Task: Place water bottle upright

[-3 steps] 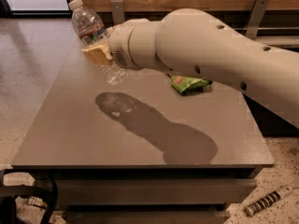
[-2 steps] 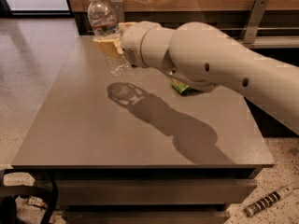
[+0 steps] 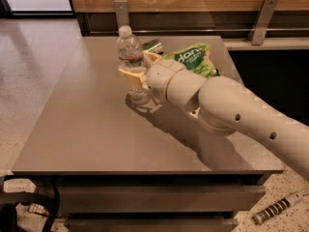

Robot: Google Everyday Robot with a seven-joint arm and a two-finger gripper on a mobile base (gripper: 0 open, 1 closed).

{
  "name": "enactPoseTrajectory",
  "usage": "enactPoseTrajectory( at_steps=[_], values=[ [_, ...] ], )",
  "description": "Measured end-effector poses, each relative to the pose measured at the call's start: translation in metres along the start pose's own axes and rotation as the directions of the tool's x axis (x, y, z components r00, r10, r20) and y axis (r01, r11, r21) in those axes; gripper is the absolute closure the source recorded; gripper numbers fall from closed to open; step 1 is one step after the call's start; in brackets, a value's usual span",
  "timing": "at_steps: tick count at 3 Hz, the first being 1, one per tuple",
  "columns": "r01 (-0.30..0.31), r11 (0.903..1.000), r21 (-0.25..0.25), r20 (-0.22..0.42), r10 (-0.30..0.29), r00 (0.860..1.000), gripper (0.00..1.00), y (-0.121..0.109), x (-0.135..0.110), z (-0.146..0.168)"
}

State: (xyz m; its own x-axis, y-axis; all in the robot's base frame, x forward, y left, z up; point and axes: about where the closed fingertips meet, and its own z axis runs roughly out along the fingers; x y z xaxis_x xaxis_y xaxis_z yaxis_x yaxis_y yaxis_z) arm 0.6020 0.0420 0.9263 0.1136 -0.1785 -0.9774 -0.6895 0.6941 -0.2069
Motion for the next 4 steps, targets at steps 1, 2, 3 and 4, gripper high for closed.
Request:
enactPoseTrajectory(
  at_steps=[1, 2, 3, 4],
  values=[
    [-0.049, 0.9987, -0.014, 0.003, 0.049, 0.999, 1.0, 0.011, -0.003, -0.002],
    [-0.11, 0.9937, -0.021, 0.002, 0.11, 0.994, 1.0, 0.035, -0.006, -0.002],
    [-0.138, 0.9902, -0.021, 0.01, 0.138, 0.99, 1.0, 0.054, -0.006, -0.001],
    [-0.136, 0.9905, -0.021, 0.018, 0.136, 0.991, 1.0, 0.071, 0.001, -0.001]
  ],
)
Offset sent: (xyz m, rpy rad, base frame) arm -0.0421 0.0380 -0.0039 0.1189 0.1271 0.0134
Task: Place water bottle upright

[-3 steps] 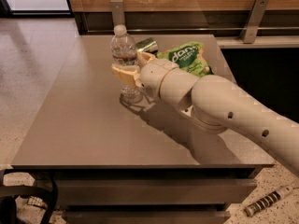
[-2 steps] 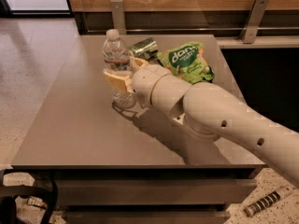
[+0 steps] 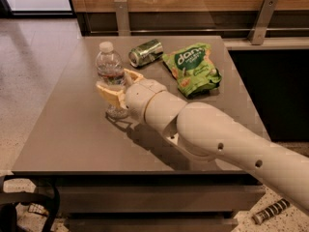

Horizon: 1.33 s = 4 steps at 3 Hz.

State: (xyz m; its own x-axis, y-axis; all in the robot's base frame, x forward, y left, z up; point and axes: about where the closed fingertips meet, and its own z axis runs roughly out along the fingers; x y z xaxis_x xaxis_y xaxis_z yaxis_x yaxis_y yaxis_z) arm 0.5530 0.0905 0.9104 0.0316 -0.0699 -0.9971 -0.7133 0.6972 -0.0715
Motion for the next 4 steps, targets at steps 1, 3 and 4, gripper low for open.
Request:
enactPoseTrajectory(
  at_steps=[1, 3, 4],
  values=[
    [0.003, 1.0, 0.008, -0.002, -0.002, 1.0, 1.0, 0.0072, 0.0114, -0.0022],
    [0.003, 1.0, 0.009, -0.002, -0.003, 1.0, 0.56, 0.0085, 0.0106, -0.0026],
    [0.003, 1.0, 0.009, -0.002, -0.003, 1.0, 0.33, 0.0084, 0.0104, -0.0026]
  ],
)
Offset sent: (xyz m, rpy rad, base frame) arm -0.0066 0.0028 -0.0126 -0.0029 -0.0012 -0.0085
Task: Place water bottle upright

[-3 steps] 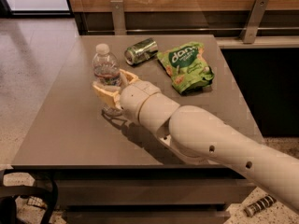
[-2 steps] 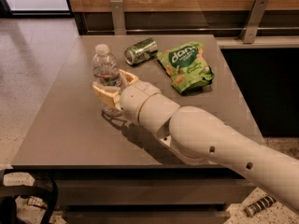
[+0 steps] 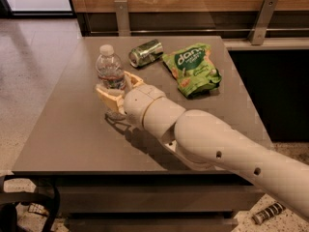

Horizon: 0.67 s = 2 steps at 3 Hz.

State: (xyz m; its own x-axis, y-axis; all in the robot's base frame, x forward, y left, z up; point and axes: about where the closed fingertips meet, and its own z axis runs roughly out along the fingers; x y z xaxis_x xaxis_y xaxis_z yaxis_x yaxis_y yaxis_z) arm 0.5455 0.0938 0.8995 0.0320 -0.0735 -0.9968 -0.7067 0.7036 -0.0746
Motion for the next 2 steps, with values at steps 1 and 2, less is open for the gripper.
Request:
enactPoseTrajectory(
  at_steps=[1, 2],
  values=[
    [0.001, 1.0, -0.003, 0.001, -0.001, 1.0, 0.03, 0.0016, -0.0008, 0.0008],
    [0.002, 1.0, -0.004, 0.001, -0.002, 1.0, 0.0, 0.0022, -0.0011, 0.0011]
  ],
)
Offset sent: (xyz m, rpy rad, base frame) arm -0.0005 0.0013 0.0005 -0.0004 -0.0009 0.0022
